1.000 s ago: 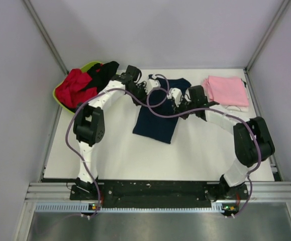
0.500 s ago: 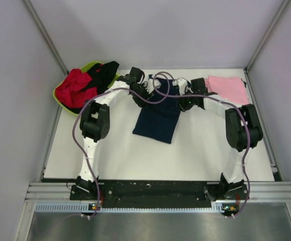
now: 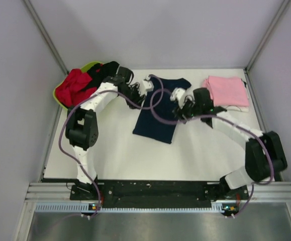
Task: Fold and stack the t-shirts
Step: Grab one side of the 2/3 rectangular tshirt with both arms, then fold the long partially folded tshirt into a neat square
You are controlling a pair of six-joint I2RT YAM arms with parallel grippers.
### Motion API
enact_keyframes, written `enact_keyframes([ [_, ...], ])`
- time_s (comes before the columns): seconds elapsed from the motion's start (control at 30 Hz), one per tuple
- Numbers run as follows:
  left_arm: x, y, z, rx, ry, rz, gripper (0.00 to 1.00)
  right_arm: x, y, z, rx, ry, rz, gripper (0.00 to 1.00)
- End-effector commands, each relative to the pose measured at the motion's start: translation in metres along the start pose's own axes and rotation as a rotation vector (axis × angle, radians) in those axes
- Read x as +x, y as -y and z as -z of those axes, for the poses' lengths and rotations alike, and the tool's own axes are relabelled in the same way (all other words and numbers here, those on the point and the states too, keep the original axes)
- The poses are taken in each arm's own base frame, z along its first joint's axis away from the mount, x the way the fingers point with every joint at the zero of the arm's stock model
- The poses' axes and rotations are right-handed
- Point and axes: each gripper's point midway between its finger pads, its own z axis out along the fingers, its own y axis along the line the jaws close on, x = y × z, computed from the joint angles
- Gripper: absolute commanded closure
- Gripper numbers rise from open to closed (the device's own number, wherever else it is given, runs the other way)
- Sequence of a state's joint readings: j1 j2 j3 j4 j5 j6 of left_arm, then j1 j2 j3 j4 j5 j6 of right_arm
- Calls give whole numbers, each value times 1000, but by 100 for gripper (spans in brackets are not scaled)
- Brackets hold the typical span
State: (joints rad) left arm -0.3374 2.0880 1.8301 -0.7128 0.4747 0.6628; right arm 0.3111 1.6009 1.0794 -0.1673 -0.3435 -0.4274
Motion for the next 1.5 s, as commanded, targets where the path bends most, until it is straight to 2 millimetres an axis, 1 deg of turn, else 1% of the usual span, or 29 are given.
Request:
enact_keyframes([
  [0.0, 31, 110, 31, 345, -1, -382, 51, -14, -104, 25, -194, 151, 527, 42],
  [0.07, 48, 117, 29, 371, -31, -386, 45, 3, -130, 24, -236, 86, 552, 43],
  [0.1, 55, 118, 26, 366, -44, -388, 42, 11, -137, 23, -239, 54, 561, 43],
  [0.17, 66, 119, 19, 350, -55, -405, 40, 27, -158, 20, -262, 13, 604, 43],
  [0.2, 70, 121, 16, 342, -56, -415, 39, 32, -167, 18, -271, 6, 623, 43],
  [0.23, 75, 123, 11, 340, -66, -426, 38, 39, -171, 14, -267, -16, 634, 42],
  [0.43, 101, 127, -13, 270, -182, -475, 37, 68, -180, -6, -278, -133, 672, 43],
  [0.47, 100, 121, -16, 237, -187, -477, 37, 72, -179, -10, -272, -154, 671, 43],
  [0.53, 101, 118, -19, 219, -194, -471, 38, 80, -173, -16, -236, -207, 663, 44],
  [0.57, 103, 118, -21, 220, -200, -468, 38, 87, -167, -18, -213, -241, 661, 47],
  [0.6, 104, 118, -22, 214, -206, -468, 40, 90, -166, -19, -206, -259, 660, 51],
  [0.63, 107, 117, -25, 206, -220, -467, 42, 94, -166, -19, -208, -268, 657, 57],
  [0.67, 110, 116, -26, 200, -236, -465, 47, 96, -166, -19, -209, -271, 656, 67],
  [0.7, 113, 116, -26, 200, -254, -457, 55, 97, -162, -19, -187, -283, 658, 76],
  [0.73, 116, 118, -24, 209, -269, -453, 73, 98, -161, -18, -183, -288, 657, 85],
  [0.77, 118, 120, -22, 216, -279, -440, 86, 99, -161, -17, -183, -291, 651, 92],
  [0.8, 118, 122, -17, 222, -288, -430, 100, 97, -162, -14, -188, -291, 643, 97],
  [0.83, 115, 122, -11, 212, -291, -412, 100, 95, -163, -11, -193, -291, 628, 100],
  [0.93, 110, 134, 14, 229, -310, -362, 100, 80, -167, 11, -196, -277, 586, 100],
  [1.0, 108, 149, 35, 260, -310, -331, 100, 72, -182, 31, -241, -258, 585, 100],
  [1.03, 113, 163, 47, 305, -325, -308, 100, 72, -188, 42, -259, -265, 584, 100],
  [1.1, 121, 185, 69, 354, -352, -289, 100, 69, -204, 67, -299, -267, 582, 100],
  [1.13, 129, 198, 80, 383, -378, -283, 100, 75, -214, 82, -335, -294, 571, 100],
  [1.23, 144, 232, 116, 444, -434, -293, 100, 71, -240, 121, -424, -278, 522, 100],
  [1.27, 144, 240, 128, 449, -434, -302, 100, 68, -247, 132, -454, -267, 498, 100],
  [1.3, 143, 248, 140, 460, -429, -300, 100, 64, -253, 142, -481, -255, 469, 100],
  [1.33, 138, 252, 151, 457, -410, -297, 100, 58, -256, 151, -501, -233, 441, 100],
  [1.4, 121, 249, 168, 409, -380, -289, 100, 45, -258, 164, -514, -180, 413, 100],
  [1.47, 102, 241, 176, 344, -346, -261, 100, 30, -252, 170, -483, -121, 415, 100],
])
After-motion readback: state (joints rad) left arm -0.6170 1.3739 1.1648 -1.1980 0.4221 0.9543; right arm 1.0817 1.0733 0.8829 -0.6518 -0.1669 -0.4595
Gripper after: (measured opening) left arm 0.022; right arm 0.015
